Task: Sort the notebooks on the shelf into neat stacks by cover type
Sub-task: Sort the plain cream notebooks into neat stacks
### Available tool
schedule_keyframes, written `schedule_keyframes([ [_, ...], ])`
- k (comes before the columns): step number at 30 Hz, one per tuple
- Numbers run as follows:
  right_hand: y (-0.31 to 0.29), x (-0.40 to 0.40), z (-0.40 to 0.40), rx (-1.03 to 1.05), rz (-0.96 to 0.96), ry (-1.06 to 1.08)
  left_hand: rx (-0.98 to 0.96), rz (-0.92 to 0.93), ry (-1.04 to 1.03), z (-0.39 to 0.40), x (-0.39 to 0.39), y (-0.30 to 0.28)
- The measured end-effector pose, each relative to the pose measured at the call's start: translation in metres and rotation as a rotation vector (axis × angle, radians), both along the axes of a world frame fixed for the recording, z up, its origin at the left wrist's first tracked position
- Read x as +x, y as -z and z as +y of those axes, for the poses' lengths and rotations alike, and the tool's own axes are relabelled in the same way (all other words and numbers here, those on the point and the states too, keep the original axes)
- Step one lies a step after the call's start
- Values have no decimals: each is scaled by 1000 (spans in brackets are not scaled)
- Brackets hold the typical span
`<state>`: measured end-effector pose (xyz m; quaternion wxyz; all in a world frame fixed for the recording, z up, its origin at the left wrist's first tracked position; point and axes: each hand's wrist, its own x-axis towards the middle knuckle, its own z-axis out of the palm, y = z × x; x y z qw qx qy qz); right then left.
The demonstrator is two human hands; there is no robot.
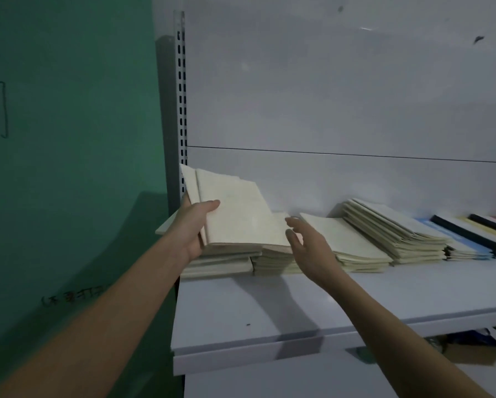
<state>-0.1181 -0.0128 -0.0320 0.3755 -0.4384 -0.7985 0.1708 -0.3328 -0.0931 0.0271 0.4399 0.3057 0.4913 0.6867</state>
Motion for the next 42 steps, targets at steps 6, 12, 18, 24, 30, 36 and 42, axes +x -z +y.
schedule_keyframes([
  [6, 8, -5, 19, -33, -533, -134, 46, -63, -62, 1, -1, -2],
  [12, 12, 8, 17, 240, -641, -123, 85, -92, -158, 5, 7, -6],
  [18, -2, 27, 37, 87, -266, -122, 82, -119, -209, 12, 26, 2],
  [24, -30, 39, 51, -165, 547, -169, 99, -167, -236, 23, 50, 4],
  [30, -48, 48, 31, 188, 325, -307, 73, -136, -227, 38, 91, 2],
  [36, -43, 61, 18, 387, -137, -465, 132, -112, -229, 53, 134, -6],
  [42, -51, 96, 38, 157, -125, -536, 158, -73, -249, 70, 158, -5],
])
